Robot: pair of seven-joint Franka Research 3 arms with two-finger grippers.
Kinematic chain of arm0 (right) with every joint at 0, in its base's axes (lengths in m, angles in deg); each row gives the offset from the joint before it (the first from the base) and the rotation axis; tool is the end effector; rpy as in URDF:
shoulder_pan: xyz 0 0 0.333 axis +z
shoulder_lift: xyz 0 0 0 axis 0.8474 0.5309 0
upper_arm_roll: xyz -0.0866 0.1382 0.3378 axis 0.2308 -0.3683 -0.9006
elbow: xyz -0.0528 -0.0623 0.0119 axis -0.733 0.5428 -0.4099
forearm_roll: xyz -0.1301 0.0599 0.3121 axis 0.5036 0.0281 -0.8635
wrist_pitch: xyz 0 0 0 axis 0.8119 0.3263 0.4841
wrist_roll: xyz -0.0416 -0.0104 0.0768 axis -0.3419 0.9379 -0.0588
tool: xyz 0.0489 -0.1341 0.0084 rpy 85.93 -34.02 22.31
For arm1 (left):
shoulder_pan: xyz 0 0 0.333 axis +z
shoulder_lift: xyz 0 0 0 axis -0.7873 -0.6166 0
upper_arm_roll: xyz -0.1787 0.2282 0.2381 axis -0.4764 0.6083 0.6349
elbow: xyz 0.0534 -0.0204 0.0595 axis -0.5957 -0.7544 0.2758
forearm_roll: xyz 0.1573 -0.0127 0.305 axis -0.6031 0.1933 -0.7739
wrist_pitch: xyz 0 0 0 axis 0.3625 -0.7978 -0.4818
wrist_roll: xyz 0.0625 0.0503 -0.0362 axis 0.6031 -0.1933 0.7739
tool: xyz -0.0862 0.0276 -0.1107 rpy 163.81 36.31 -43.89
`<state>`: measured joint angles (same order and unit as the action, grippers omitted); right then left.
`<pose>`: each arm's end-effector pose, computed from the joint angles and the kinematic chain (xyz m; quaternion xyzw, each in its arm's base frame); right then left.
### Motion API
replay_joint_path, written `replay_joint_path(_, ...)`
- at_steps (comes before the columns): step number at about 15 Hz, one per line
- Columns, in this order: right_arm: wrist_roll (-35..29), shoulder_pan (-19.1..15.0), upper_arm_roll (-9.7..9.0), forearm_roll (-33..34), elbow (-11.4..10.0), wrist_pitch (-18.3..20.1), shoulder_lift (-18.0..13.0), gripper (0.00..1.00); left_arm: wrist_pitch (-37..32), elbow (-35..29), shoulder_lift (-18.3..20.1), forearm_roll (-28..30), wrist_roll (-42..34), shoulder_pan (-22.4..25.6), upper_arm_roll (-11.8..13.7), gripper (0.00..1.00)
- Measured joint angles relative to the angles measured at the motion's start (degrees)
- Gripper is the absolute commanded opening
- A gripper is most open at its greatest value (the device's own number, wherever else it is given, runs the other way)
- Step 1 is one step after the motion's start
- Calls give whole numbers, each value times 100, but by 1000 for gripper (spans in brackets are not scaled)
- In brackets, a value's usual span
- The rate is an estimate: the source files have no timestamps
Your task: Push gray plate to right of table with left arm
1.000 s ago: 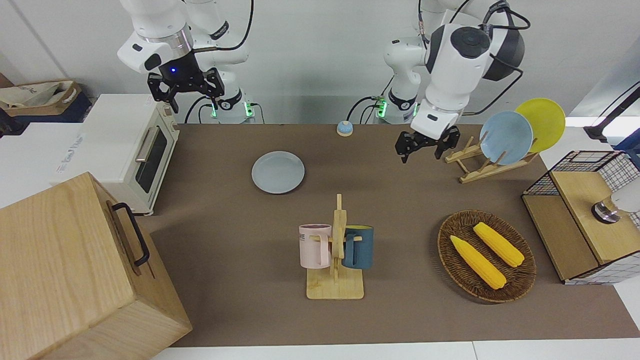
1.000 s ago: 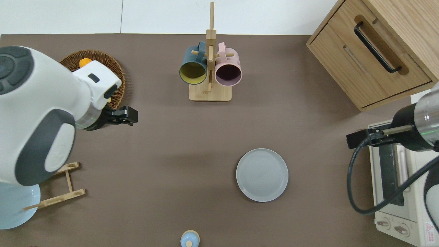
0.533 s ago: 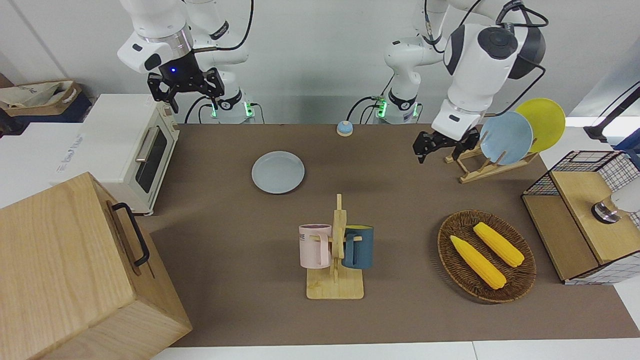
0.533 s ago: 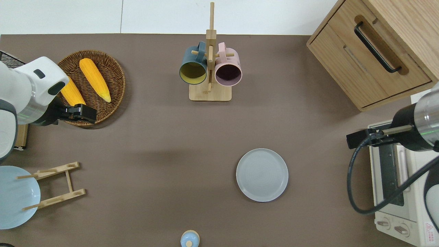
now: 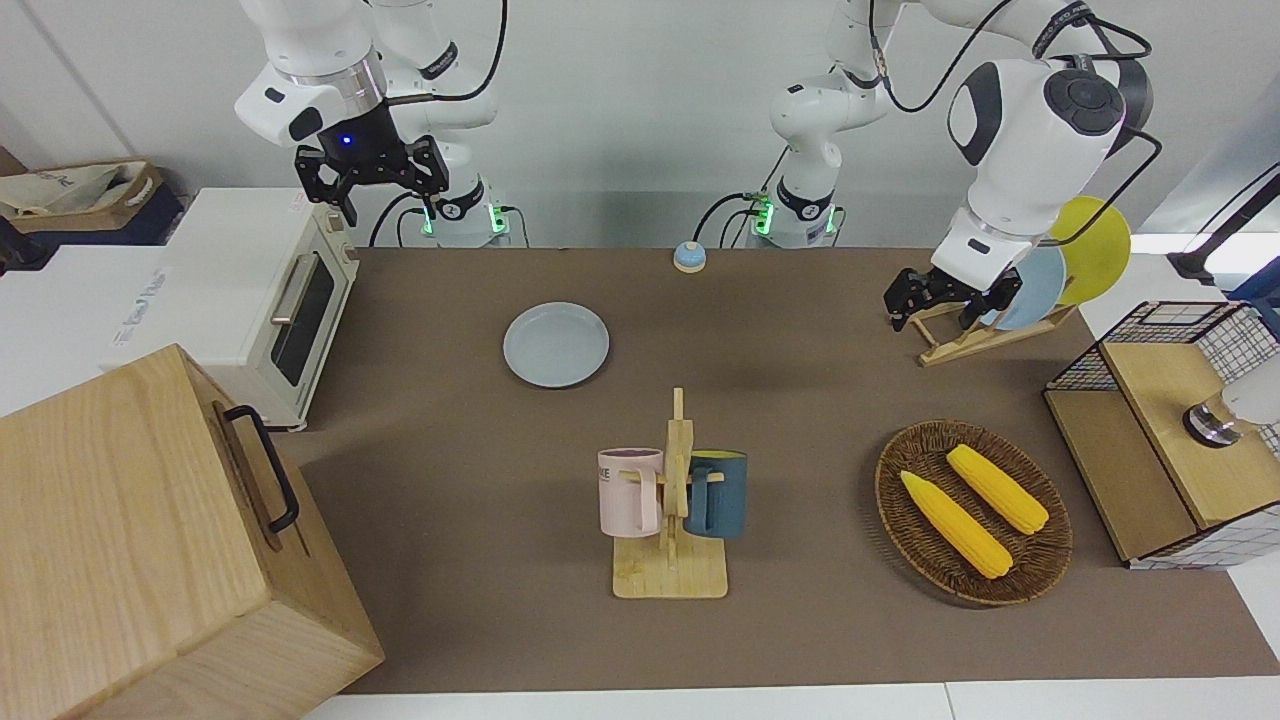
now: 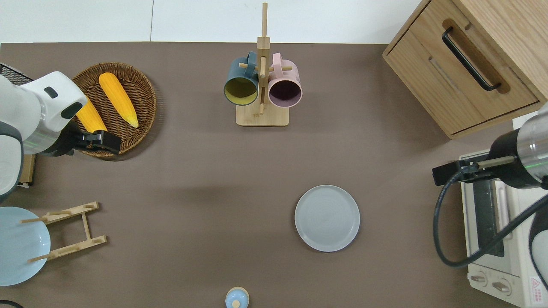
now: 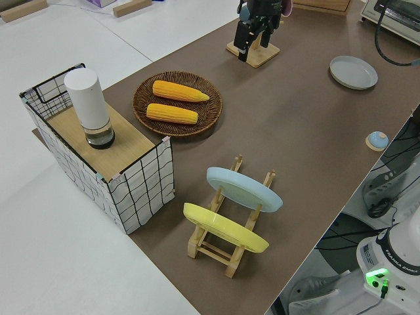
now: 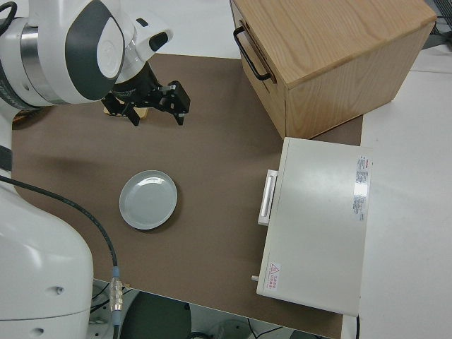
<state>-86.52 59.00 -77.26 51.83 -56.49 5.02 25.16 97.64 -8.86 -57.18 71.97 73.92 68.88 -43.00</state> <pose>0.4736 0.0655 0.6776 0.9978 0.0540 -0.0373 0.0027 0.5461 -0.0297 0.5735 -0.9996 0.0171 0.0200 0.0090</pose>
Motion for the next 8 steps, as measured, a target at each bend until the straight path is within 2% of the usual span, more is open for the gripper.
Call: replay_joint_path(8, 0, 0, 0, 0, 0, 0, 0, 983, 0, 0, 0, 0, -363, -7, -28, 991)
